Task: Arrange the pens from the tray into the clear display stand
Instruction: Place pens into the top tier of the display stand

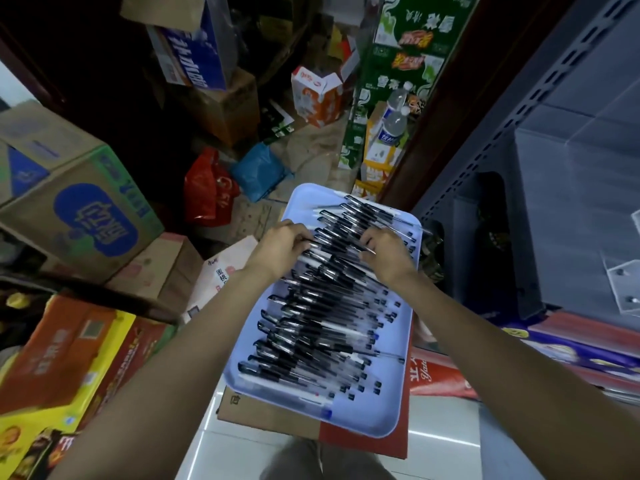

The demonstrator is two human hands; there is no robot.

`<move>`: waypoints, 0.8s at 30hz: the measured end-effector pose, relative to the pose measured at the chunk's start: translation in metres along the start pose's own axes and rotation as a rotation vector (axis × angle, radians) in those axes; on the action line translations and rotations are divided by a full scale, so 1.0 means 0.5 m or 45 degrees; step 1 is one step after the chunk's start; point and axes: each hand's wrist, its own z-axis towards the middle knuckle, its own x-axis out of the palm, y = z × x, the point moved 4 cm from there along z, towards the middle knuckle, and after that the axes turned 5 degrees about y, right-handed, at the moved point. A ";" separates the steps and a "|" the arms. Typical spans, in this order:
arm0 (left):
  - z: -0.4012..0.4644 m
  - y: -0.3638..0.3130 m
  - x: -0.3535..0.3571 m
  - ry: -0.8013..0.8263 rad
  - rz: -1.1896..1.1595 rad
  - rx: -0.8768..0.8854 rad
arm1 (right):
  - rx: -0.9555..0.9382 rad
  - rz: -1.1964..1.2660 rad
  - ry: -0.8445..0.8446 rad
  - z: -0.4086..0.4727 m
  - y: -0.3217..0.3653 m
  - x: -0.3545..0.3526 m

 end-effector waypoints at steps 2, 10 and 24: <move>-0.004 -0.002 -0.007 -0.008 -0.214 -0.020 | 0.003 0.080 0.006 -0.002 -0.005 -0.001; -0.032 -0.010 -0.016 -0.073 -1.231 -0.232 | 0.011 0.438 -0.020 -0.016 0.001 -0.012; -0.044 -0.209 -0.112 -0.168 -1.548 -0.043 | -0.231 0.943 -0.299 -0.135 0.069 -0.182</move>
